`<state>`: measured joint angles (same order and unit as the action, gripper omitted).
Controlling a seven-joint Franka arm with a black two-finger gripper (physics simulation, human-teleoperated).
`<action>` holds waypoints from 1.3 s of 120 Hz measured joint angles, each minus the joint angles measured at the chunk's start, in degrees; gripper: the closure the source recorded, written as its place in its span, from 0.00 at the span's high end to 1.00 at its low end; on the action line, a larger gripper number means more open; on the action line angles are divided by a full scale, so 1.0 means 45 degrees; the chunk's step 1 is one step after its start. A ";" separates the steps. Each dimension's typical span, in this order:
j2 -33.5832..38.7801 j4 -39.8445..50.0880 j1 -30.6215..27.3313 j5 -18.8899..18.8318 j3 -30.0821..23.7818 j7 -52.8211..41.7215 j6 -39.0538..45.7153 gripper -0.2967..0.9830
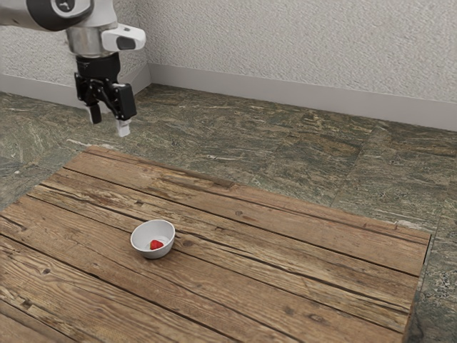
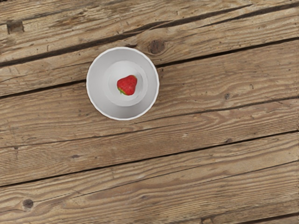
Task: Take strawberry from the bowl
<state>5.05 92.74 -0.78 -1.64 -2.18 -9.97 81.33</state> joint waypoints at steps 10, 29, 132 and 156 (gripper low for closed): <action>0.0029 0.0036 0.0016 -0.0005 -0.0004 0.0127 0.0056 0.77; 0.0678 0.0433 0.0420 -0.0123 -0.0230 0.0340 0.0108 0.77; -0.3622 0.4700 -0.0052 -0.0202 0.0100 -0.8440 0.8309 0.77; -0.2668 0.6274 -0.0319 0.0405 0.0149 -0.9808 0.9459 0.77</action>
<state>-6.95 120.97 -2.21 0.18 -1.50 -54.11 123.90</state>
